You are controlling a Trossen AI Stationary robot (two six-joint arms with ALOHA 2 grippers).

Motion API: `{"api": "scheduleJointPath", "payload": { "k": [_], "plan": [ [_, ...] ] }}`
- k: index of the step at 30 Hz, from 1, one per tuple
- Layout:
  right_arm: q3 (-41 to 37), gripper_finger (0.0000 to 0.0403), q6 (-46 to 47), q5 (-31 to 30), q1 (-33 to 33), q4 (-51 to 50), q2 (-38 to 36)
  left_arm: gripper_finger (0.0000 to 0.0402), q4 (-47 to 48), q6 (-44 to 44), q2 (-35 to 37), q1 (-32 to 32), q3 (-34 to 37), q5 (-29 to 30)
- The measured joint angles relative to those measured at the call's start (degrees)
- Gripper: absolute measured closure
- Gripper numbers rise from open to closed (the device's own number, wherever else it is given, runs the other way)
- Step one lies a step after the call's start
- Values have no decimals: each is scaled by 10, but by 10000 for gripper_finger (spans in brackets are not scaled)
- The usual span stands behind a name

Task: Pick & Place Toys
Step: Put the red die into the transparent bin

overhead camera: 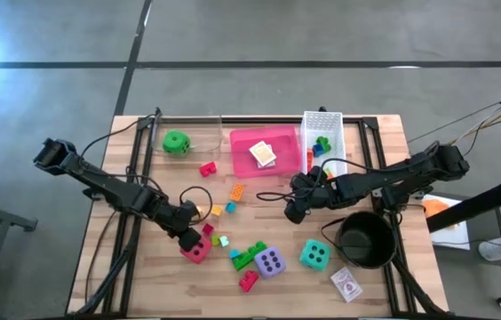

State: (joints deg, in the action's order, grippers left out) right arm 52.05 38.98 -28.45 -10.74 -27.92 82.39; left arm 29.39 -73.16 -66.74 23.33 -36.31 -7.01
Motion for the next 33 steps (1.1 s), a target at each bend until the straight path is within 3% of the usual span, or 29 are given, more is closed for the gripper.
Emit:
{"api": "scheduleJointPath", "payload": {
  "k": [9,24,33],
  "plan": [
    [0,69,0,0,0,0,0,328,39,8,22,0,-33,23],
    [0,69,0,0,0,0,0,385,229,24,28,-1,-141,113],
    [0,69,0,0,0,0,0,401,293,-19,23,-2,-122,145]
  ]
}}
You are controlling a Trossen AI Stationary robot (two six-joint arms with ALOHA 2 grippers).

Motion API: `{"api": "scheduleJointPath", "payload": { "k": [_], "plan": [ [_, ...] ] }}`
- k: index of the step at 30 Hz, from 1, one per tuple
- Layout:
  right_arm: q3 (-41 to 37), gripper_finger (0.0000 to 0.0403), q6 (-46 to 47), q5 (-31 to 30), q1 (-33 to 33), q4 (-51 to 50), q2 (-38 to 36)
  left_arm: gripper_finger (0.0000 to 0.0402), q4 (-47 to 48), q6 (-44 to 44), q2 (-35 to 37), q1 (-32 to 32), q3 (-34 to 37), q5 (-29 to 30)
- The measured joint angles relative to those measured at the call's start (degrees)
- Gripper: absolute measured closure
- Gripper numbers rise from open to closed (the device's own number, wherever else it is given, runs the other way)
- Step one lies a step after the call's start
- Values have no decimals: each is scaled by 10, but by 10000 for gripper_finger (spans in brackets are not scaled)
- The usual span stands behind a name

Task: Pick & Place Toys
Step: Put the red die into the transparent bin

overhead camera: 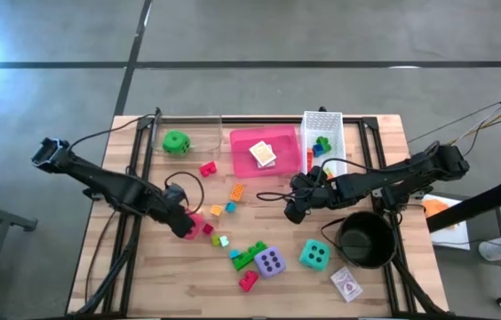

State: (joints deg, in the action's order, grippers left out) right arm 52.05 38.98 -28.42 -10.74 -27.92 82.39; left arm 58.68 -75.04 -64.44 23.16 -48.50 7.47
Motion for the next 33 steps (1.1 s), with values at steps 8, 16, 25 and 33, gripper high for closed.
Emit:
{"api": "scheduleJointPath", "payload": {
  "k": [8,16,25,33],
  "plan": [
    [0,69,0,0,0,0,0,400,5,4,-29,-2,9,-1],
    [0,69,0,0,0,1,0,369,-31,26,-36,-2,9,7],
    [0,69,0,0,0,2,0,217,-72,62,-56,-3,28,38],
    [0,69,0,0,0,2,0,113,-89,58,-78,-3,39,22]
  ]
}}
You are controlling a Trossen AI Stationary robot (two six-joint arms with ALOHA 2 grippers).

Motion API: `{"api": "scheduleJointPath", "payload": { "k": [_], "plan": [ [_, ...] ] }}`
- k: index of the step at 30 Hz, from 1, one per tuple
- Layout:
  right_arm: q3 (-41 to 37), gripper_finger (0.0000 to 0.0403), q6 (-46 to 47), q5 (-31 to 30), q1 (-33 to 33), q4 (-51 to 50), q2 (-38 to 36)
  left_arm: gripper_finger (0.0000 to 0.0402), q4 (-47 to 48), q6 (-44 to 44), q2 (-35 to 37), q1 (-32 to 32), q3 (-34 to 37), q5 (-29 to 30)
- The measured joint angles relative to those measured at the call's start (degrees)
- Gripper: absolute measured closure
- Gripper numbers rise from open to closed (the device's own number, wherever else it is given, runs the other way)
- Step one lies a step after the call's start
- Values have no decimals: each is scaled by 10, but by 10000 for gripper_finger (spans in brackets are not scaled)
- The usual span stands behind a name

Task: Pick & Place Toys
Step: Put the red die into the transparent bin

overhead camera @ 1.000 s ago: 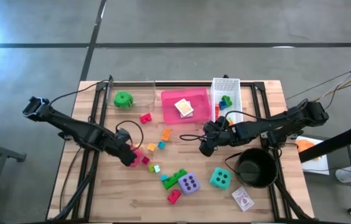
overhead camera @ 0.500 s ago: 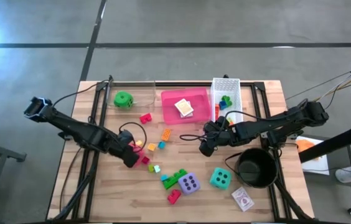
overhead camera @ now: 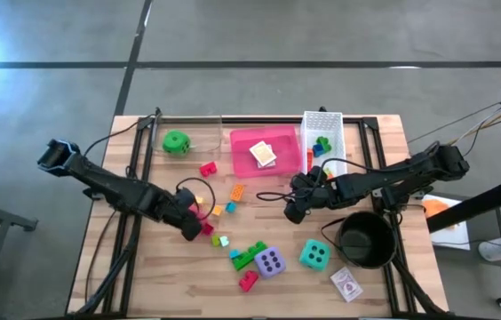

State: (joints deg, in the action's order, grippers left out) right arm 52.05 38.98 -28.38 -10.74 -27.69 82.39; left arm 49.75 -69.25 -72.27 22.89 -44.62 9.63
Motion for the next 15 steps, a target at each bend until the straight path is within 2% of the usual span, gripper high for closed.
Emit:
{"api": "scheduleJointPath", "payload": {
  "k": [2,8,15],
  "plan": [
    [0,69,0,0,0,1,0,96,-10,0,0,0,0,-18],
    [0,69,0,0,0,1,0,57,-24,16,-1,1,2,-20],
    [0,69,0,0,0,3,0,37,-97,18,-5,-1,39,-12]
  ]
}}
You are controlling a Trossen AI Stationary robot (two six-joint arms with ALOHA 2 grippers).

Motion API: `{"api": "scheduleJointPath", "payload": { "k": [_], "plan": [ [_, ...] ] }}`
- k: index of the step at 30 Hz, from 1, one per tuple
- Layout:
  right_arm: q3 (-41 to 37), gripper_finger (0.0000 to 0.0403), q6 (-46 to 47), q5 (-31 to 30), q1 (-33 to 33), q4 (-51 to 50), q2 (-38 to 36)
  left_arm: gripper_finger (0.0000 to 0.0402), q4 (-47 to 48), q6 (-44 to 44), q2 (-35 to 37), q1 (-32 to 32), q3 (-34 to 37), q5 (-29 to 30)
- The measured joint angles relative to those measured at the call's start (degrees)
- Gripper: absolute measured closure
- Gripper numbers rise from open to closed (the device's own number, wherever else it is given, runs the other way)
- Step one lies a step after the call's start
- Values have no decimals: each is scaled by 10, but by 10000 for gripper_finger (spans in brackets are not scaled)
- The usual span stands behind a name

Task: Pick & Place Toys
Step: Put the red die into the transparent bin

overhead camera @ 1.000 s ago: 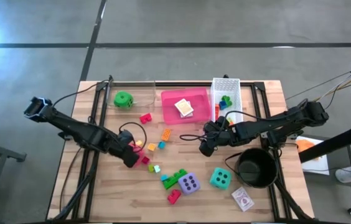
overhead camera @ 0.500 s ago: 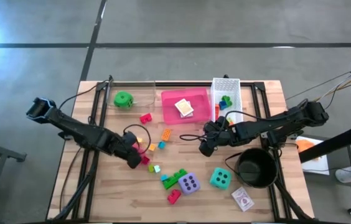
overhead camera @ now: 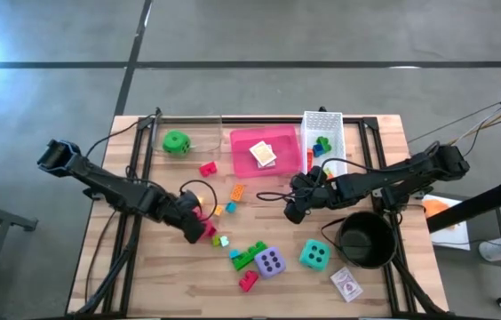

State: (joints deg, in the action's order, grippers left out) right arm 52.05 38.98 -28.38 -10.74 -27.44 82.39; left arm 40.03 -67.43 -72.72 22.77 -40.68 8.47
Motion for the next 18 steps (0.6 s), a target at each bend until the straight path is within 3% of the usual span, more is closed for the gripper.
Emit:
{"api": "scheduleJointPath", "payload": {
  "k": [9,18],
  "plan": [
    [0,69,0,0,0,11,0,51,-6,19,-4,-3,3,-5],
    [0,69,0,0,0,13,0,203,-8,16,-4,-5,3,-2]
  ]
}}
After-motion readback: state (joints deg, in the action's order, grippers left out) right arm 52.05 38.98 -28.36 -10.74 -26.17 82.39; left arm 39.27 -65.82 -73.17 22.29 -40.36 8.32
